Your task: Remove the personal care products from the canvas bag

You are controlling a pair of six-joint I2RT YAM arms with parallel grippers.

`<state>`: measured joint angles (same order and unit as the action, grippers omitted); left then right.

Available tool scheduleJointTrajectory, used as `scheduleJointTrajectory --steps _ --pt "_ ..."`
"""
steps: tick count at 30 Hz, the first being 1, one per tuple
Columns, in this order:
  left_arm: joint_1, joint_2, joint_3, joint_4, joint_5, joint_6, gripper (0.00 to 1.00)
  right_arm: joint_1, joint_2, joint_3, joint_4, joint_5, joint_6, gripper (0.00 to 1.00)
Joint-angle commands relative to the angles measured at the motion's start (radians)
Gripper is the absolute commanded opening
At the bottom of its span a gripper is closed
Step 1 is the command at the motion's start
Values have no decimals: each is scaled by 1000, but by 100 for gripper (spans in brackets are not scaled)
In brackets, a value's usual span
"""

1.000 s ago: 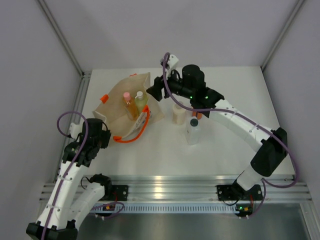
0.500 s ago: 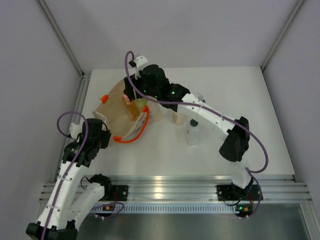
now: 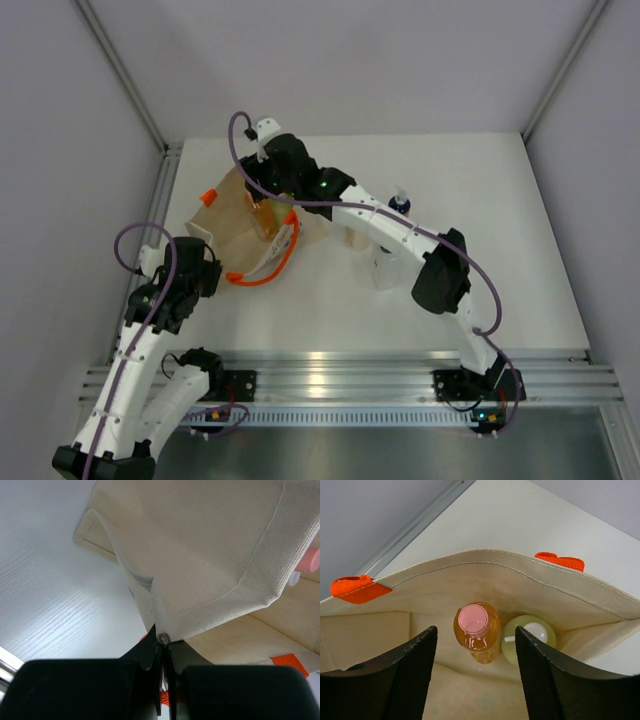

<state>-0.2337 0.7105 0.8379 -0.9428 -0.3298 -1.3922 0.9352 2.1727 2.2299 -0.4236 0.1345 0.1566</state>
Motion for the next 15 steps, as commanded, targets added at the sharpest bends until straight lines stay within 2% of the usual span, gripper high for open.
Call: scheduleJointTrajectory --steps 1,5,12,15 --pt "-1 -3 1 16 34 -2 0 22 50 76 -10 17 -32 62" --pt "-1 -3 0 16 23 2 0 28 102 112 16 17 -106 61" --pt "-1 -14 -5 16 15 9 0 22 147 125 57 -9 -117 58" --pt "-1 -13 -6 16 17 10 0 20 165 123 62 -24 -114 53"
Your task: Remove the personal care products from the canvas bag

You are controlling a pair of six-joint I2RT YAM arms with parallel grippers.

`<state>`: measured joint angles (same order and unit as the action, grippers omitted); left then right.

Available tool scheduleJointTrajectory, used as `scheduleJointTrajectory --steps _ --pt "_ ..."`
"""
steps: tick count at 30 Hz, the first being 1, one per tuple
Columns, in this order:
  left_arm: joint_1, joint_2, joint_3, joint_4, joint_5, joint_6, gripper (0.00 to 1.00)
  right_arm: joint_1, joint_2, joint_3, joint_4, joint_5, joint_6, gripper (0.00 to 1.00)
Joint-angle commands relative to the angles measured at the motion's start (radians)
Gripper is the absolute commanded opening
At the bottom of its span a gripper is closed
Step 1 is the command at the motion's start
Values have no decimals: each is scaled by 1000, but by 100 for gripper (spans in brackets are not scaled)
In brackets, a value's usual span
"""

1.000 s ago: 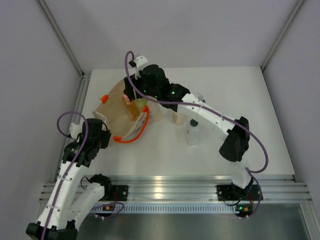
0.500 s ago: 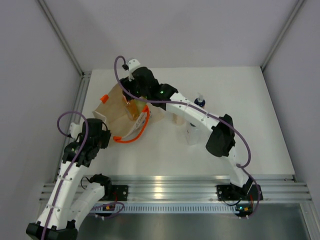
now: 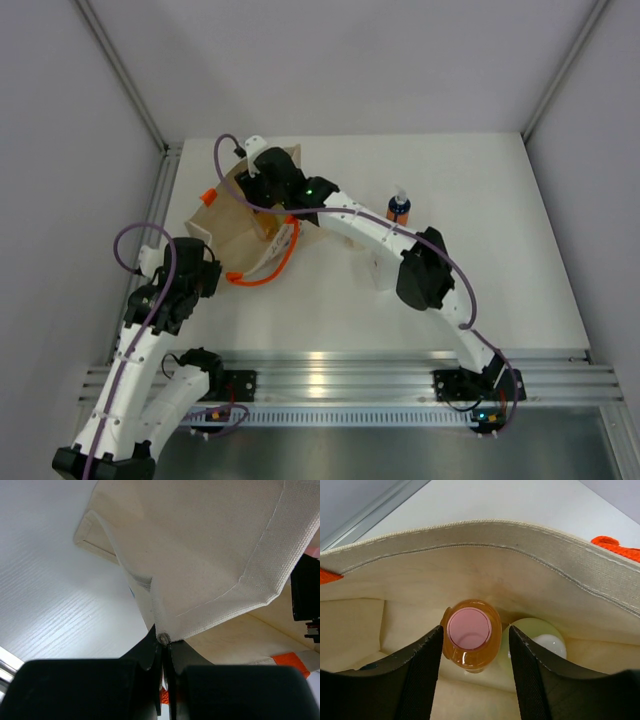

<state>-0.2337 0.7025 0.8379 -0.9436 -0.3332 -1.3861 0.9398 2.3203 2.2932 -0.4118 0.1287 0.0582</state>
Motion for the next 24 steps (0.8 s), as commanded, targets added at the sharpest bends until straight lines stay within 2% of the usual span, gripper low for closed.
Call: scheduleJointTrajectory --steps 1,10,15,20,21,22,24 --pt "-1 -5 -6 17 20 5 0 16 25 60 51 -23 -11 52" --pt "-1 -11 -8 17 19 10 0 13 63 52 82 -51 -9 44" --pt "-1 -12 -8 17 19 13 0 7 63 45 103 -57 -11 43" --pt "-1 -12 0 17 13 19 0 4 56 43 116 -70 -14 21" --pt "-1 -12 0 17 13 19 0 4 51 38 122 -83 -15 14" --pt "-1 -11 1 17 13 18 0 4 38 22 140 -96 -23 0" --pt "-1 -8 4 17 14 21 0 5 18 -4 169 -121 -27 0"
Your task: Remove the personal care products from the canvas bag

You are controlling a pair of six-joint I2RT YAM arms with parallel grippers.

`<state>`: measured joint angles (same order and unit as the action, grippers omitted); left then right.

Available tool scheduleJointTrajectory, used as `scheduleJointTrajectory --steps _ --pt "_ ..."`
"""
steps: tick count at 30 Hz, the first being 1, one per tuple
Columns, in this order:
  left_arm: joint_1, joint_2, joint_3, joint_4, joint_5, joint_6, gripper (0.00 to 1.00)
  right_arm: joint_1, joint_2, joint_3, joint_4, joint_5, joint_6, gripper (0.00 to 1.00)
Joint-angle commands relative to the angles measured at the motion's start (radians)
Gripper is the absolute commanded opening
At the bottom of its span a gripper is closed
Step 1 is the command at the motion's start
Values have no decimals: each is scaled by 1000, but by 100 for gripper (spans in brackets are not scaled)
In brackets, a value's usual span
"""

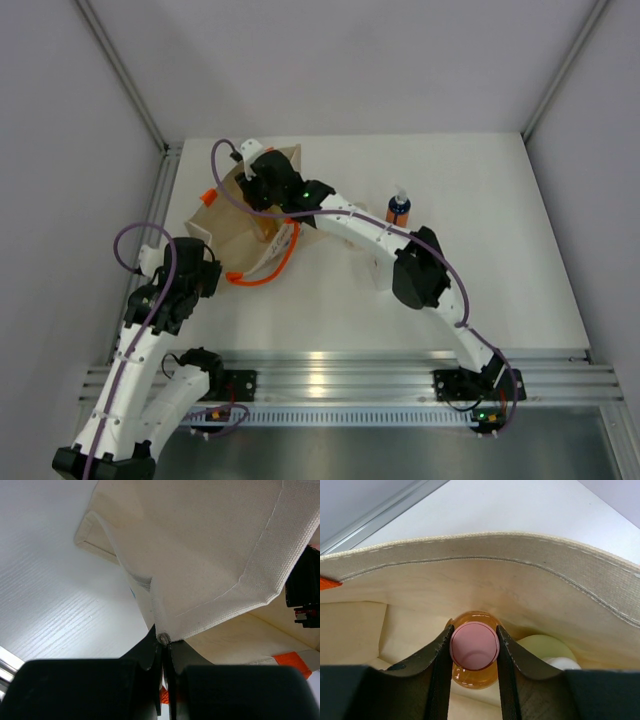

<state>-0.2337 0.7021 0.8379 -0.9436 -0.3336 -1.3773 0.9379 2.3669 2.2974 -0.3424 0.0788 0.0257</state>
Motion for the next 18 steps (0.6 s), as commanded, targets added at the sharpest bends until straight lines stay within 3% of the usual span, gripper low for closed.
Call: scheduleJointTrajectory --steps 1,18 --pt "-1 -6 4 17 15 12 0 10 -44 -21 109 -73 2 0" --pt "0 -10 10 16 18 9 0 48 -314 -35 137 -73 -110 0"
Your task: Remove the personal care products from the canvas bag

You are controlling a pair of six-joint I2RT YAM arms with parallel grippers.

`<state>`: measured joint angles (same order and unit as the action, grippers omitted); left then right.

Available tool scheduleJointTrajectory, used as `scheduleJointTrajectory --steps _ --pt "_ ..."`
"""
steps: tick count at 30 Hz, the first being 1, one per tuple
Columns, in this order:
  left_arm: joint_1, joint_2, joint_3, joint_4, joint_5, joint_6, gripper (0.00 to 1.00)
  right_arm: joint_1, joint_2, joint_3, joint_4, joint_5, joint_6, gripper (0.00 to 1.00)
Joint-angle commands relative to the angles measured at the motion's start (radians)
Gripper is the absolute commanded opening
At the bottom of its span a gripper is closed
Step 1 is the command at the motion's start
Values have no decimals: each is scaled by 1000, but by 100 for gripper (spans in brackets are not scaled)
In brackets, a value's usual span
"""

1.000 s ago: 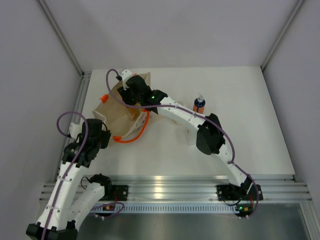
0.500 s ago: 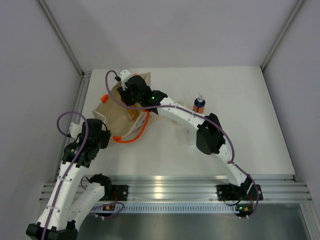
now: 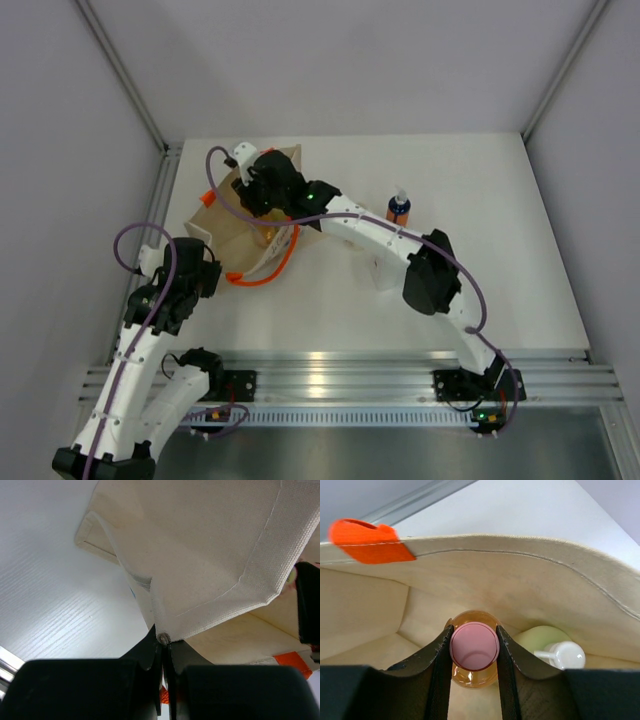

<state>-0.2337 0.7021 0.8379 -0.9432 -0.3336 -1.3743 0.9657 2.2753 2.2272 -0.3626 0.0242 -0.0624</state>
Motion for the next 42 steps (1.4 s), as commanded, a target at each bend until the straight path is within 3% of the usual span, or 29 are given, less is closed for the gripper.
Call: scheduleJointTrajectory --steps 1,14,18,24,33,42 --pt "-1 -13 9 15 18 6 0 21 -255 31 157 -18 -20 0" --pt "-1 -35 -8 15 24 -14 0 -44 -479 -15 134 -150 55 0" --pt "-1 -38 -17 15 31 -23 0 -149 -542 -26 134 -236 183 0" --pt "-1 -41 -19 17 28 -25 0 -283 -629 -86 132 -276 211 0" --pt "0 -44 -20 15 27 -22 0 -543 -793 -310 116 -224 151 0" --pt "-1 -39 -14 15 27 -17 0 -823 -849 -460 119 -202 90 0"
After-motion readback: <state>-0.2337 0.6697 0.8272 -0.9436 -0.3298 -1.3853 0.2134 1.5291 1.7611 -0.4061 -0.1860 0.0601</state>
